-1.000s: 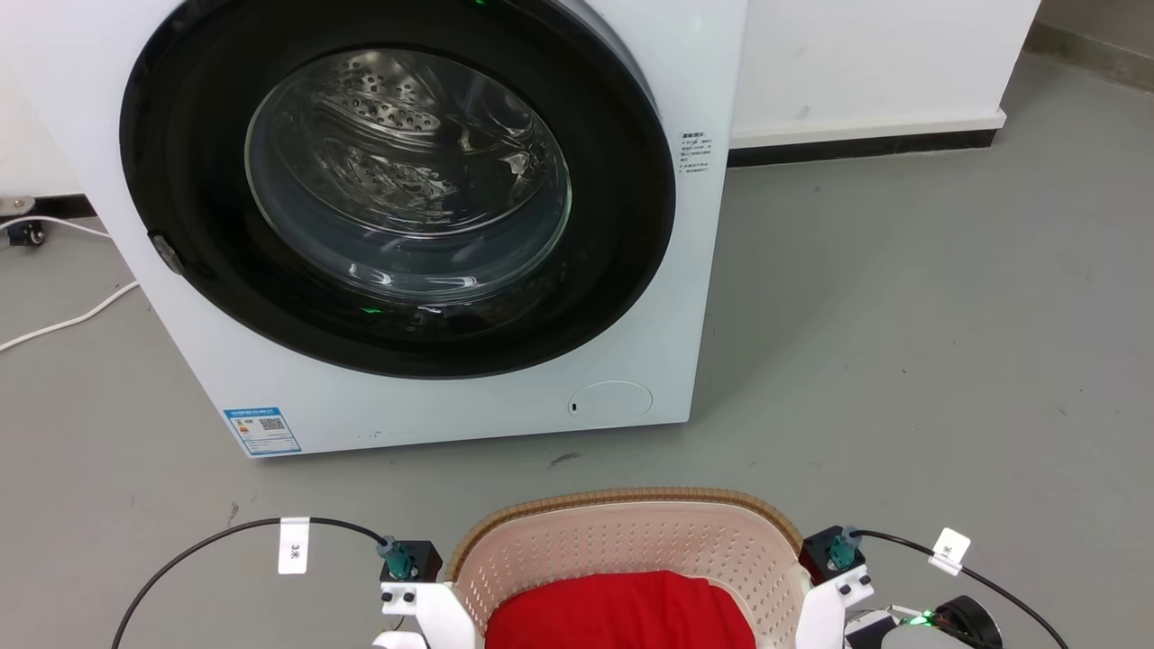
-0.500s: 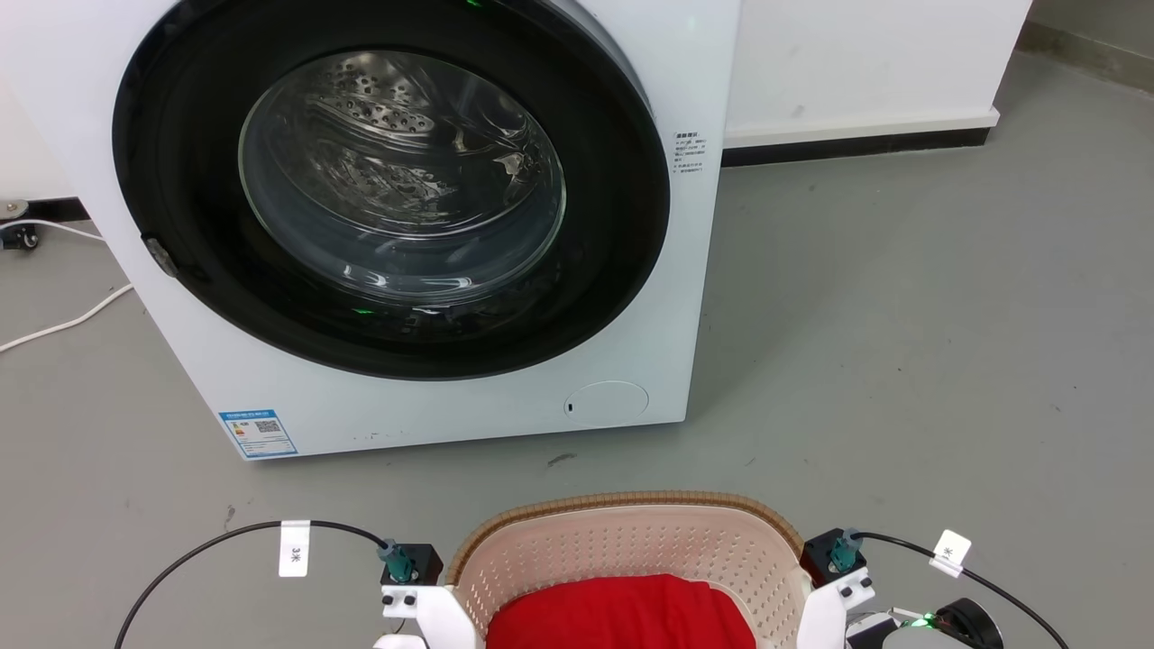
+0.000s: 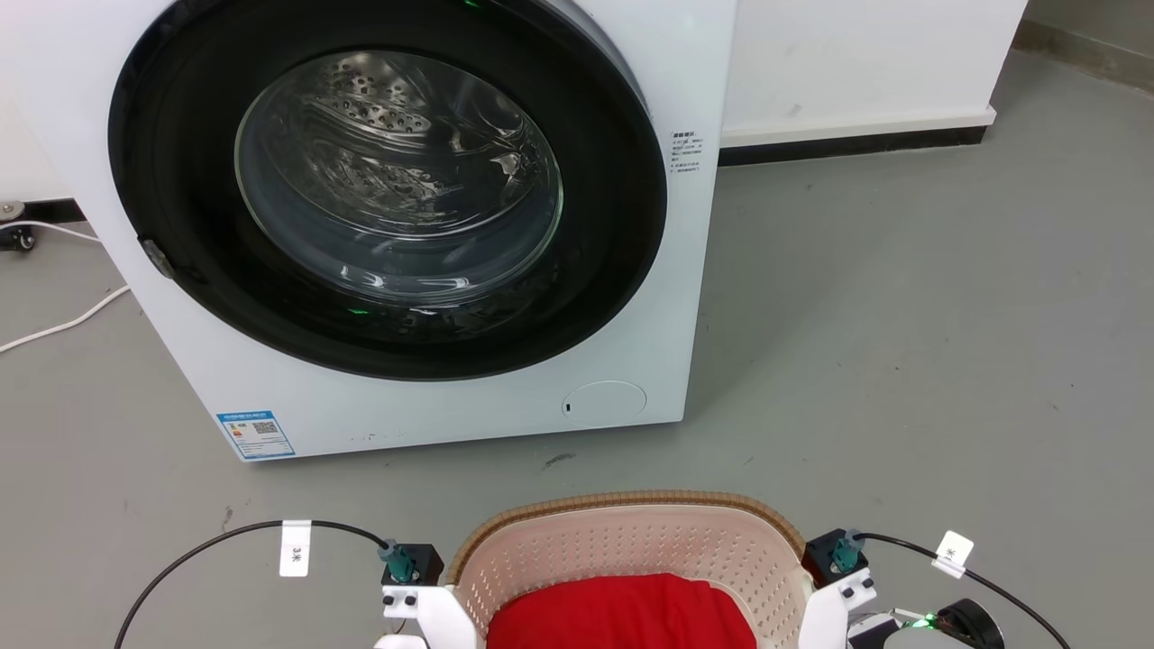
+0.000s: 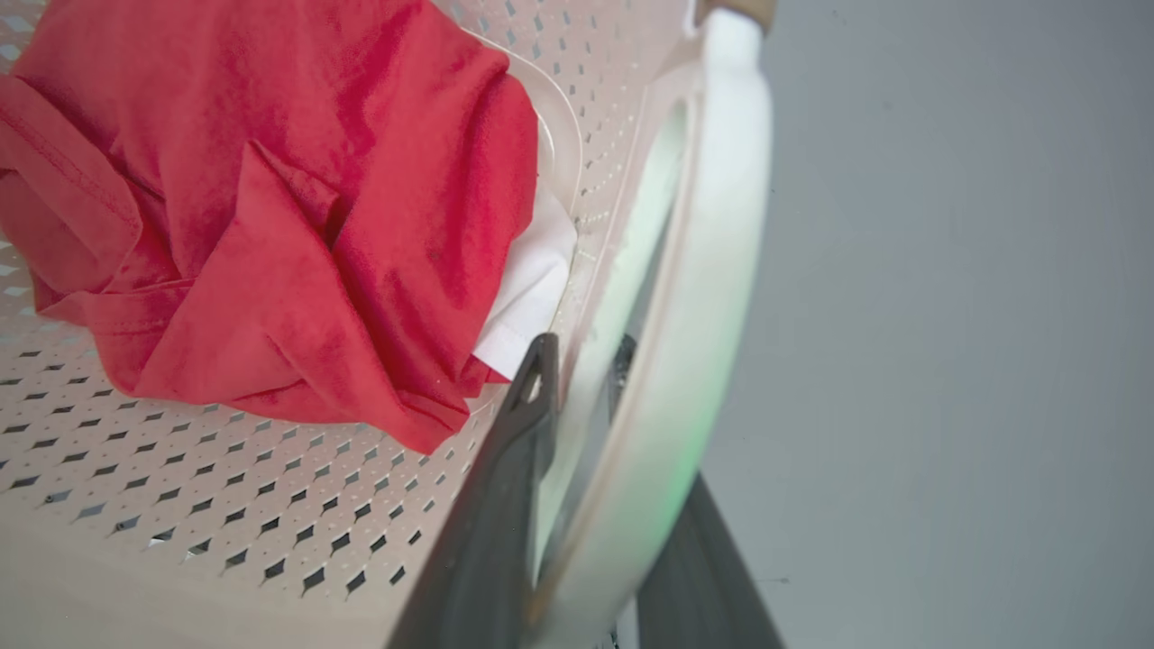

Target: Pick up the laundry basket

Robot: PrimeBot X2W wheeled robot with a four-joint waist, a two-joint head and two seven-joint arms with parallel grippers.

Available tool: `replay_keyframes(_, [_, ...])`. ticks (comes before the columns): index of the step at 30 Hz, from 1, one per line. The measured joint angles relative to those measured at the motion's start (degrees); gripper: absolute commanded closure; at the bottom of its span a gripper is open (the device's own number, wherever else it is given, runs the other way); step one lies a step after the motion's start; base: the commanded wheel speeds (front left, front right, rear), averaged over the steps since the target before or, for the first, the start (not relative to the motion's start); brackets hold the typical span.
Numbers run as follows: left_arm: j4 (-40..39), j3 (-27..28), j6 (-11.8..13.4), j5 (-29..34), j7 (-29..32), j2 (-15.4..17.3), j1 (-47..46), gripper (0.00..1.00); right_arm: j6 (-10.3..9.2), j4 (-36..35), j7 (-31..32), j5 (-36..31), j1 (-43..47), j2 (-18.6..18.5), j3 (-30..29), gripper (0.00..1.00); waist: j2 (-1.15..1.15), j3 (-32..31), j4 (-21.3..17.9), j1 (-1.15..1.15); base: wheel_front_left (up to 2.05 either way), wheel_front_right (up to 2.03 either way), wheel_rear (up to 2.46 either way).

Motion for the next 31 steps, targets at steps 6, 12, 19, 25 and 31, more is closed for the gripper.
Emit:
replay_keyframes(6, [0.1, -0.8, 0.0, -0.7, -0.4, 0.0, -0.1, 1.0, 0.0, 0.2, -0.5, 1.0, -0.1, 0.0, 1.1, 1.0, 0.0, -0.1, 0.0, 0.0, 0.0, 0.0, 0.0])
replay_keyframes(12, [0.2, -1.6, 0.0, -1.4, -0.5, 0.0, -0.1, 1.0, 0.0, 0.4, -0.8, 1.8, -0.2, 0.0, 1.9, 1.0, 0.0, -0.2, -0.1, 0.0, 0.0, 0.0, 0.0])
replay_keyframes(19, [0.3, -2.4, 0.0, -2.2, -0.8, 0.0, -0.2, 1.0, 0.0, 0.6, -1.0, 2.5, -0.3, 0.0, 2.7, 1.0, 0.0, -0.1, 0.0, 0.0, 0.0, 0.0, 0.0])
replay_keyframes(25, [0.3, -3.1, 0.0, -3.1, -0.9, 0.1, -0.2, 1.0, 0.0, 0.6, -1.1, 3.0, -0.5, 0.0, 3.2, 1.0, 0.0, -0.1, 0.0, 0.0, 0.0, 0.0, 0.0])
replay_keyframes(31, [0.4, -3.8, 0.0, -3.7, -1.0, 0.2, -0.3, 1.0, 0.0, 0.7, -1.1, 3.5, -0.6, 0.0, 3.6, 1.0, 0.0, -0.1, 0.0, 0.0, 0.0, 0.0, 0.0])
